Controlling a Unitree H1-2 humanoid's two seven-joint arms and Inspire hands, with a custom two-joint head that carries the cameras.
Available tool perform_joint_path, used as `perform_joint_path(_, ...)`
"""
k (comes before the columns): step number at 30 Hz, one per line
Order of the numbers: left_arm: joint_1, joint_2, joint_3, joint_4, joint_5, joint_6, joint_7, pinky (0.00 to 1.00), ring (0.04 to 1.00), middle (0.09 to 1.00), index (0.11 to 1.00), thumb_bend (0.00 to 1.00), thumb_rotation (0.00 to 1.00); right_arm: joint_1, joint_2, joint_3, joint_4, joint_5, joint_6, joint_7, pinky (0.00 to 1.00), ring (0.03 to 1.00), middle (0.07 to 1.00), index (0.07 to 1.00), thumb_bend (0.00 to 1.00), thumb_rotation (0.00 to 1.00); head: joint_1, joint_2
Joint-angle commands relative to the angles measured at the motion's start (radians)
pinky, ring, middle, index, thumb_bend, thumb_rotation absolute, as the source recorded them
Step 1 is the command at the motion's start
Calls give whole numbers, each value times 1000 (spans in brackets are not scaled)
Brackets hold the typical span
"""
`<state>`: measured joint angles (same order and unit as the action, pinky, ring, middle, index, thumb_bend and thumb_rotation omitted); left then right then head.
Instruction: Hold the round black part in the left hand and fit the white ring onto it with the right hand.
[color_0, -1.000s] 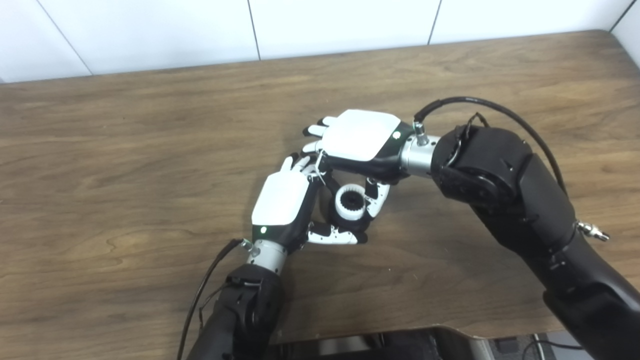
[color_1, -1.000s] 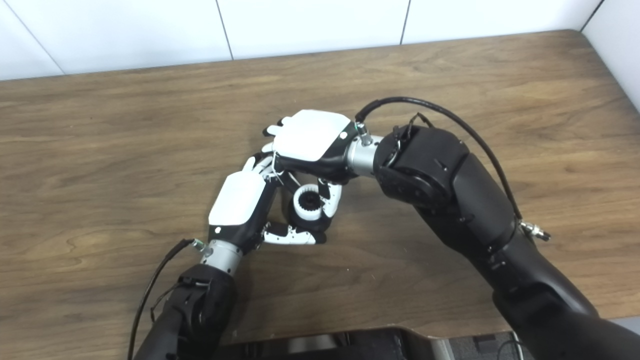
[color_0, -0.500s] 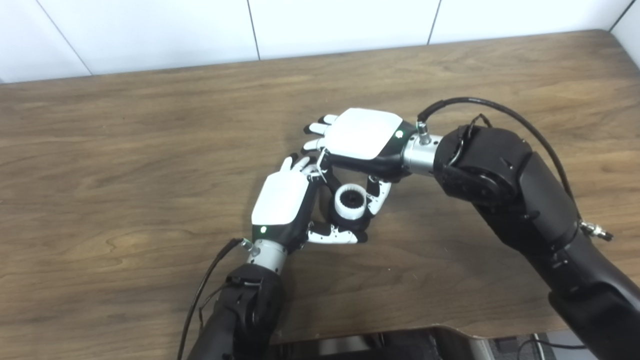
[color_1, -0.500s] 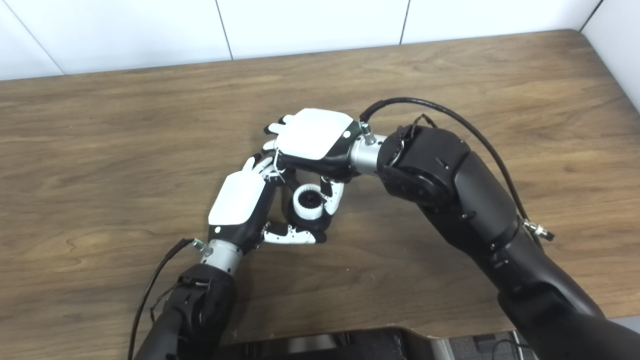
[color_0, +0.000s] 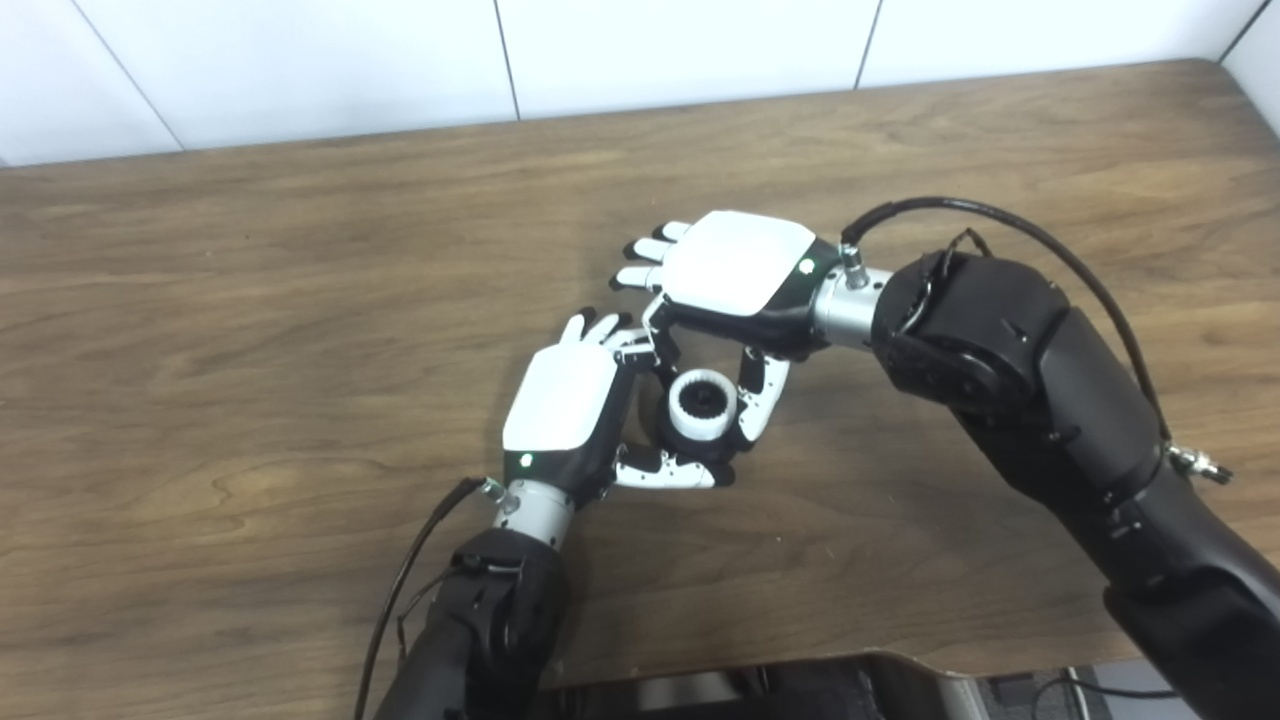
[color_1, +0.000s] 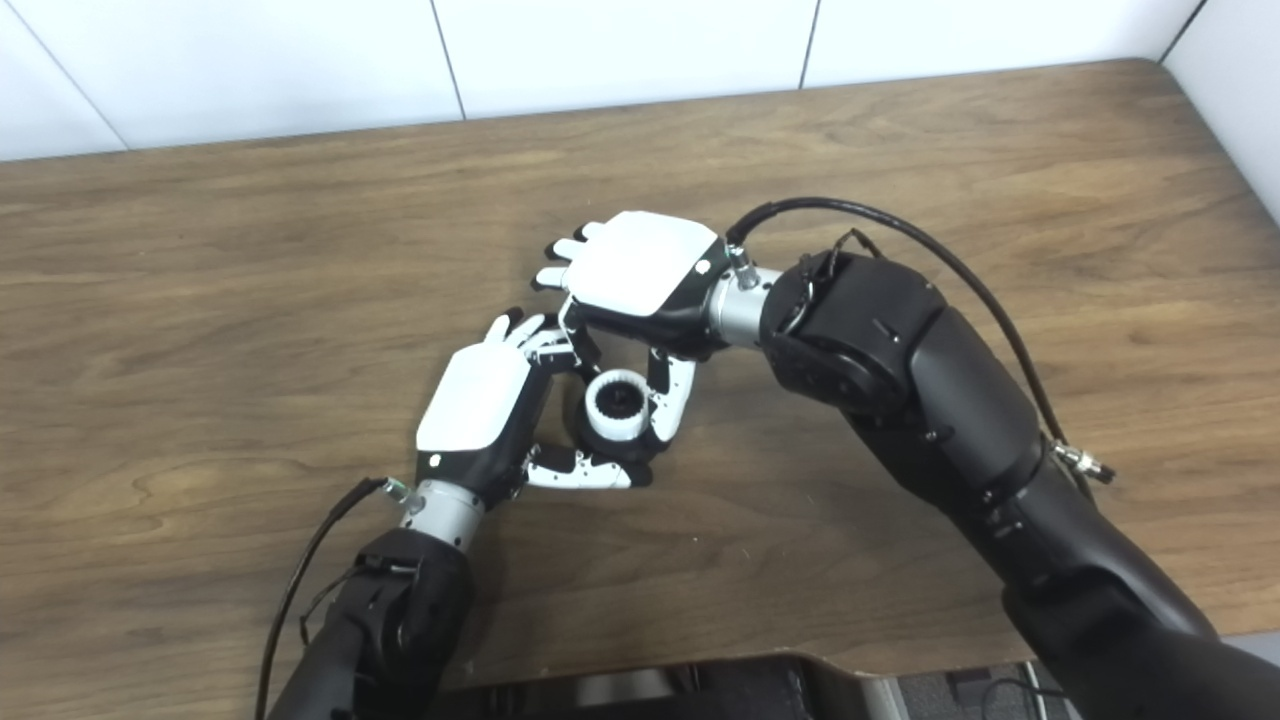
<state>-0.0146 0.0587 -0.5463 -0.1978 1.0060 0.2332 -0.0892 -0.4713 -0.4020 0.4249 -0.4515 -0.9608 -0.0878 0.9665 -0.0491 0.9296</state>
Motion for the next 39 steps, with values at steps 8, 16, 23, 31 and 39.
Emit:
perform_joint_path(8,12,3,-16,9,7,-2,-34,1000,915,803,480,525,56,-38,-10,-18,-45,0,21,53,1000,1000,999,848,1000,427,-4,-6)
perform_joint_path(16,10,8,-10,20,-1,-10,-25,1000,914,801,481,525,56,-54,-32,-65,-82,30,57,133,1000,1000,1000,914,1000,442,-10,-15)
perform_joint_path(23,11,14,-6,25,-3,-17,-26,1000,917,801,481,525,56,-50,-63,-104,-108,68,77,143,1000,1000,1000,949,1000,480,-6,-28)
perform_joint_path(31,15,19,-1,37,-9,-28,-14,1000,915,795,481,525,56,-70,-102,-134,-153,100,141,200,1000,1000,1000,951,1000,470,-17,-44)
perform_joint_path(39,22,37,10,31,-23,-28,-21,1000,915,792,481,525,57,-41,-119,-169,-172,112,192,190,1000,1000,1000,948,1000,444,-35,-68)
